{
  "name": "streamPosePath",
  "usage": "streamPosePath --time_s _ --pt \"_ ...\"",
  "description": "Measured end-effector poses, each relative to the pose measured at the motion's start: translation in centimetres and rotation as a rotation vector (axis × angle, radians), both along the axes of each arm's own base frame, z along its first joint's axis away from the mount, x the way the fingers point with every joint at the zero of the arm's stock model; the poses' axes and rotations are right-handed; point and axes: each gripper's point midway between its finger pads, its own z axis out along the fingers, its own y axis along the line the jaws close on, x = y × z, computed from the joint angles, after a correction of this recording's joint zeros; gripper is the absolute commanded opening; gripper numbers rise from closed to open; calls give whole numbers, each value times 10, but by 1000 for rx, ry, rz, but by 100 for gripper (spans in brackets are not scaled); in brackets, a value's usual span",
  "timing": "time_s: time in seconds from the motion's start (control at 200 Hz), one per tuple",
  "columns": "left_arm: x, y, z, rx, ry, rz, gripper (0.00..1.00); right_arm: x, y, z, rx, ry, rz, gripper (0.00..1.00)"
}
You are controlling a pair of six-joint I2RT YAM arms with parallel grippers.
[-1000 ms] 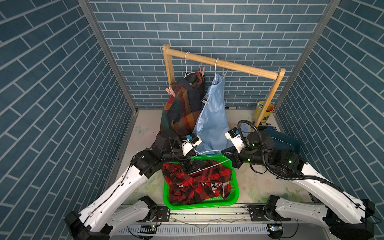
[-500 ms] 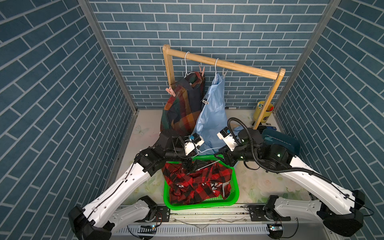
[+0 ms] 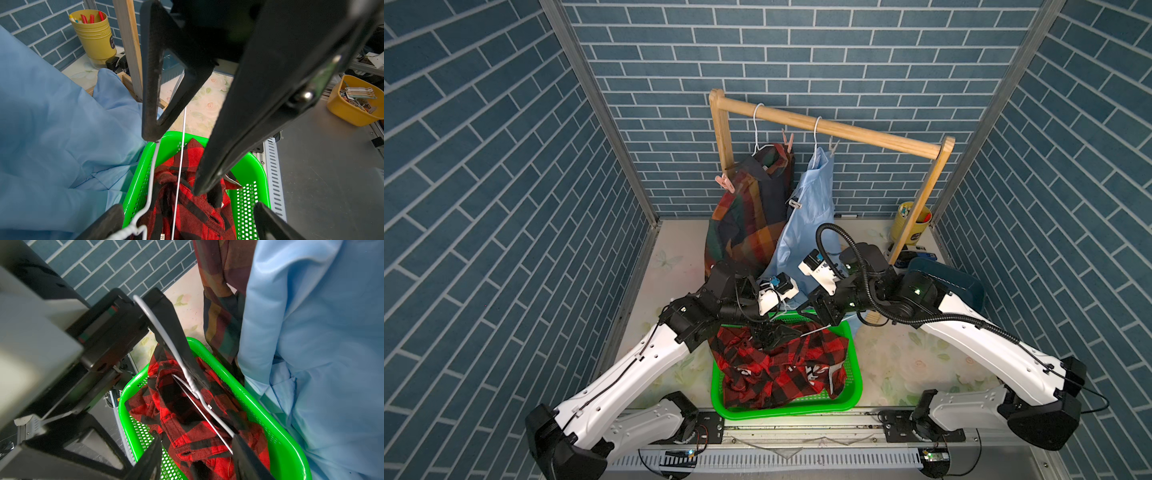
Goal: Remove the clothespins securing long-sleeve shirts to the hanger
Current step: Remove the long-sleeve shirt from the hanger.
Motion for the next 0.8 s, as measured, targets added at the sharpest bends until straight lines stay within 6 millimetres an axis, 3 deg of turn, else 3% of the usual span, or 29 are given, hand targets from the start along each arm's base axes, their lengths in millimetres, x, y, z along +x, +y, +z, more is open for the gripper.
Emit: streamPosePath --time_s 0.395,0.8 --pt "-4 2 2 -3 -10 -14 100 -4 13 -15 -14 58 51 60" --pt "-11 2 -3 13 14 -35 100 12 21 -15 -27 -13 83 62"
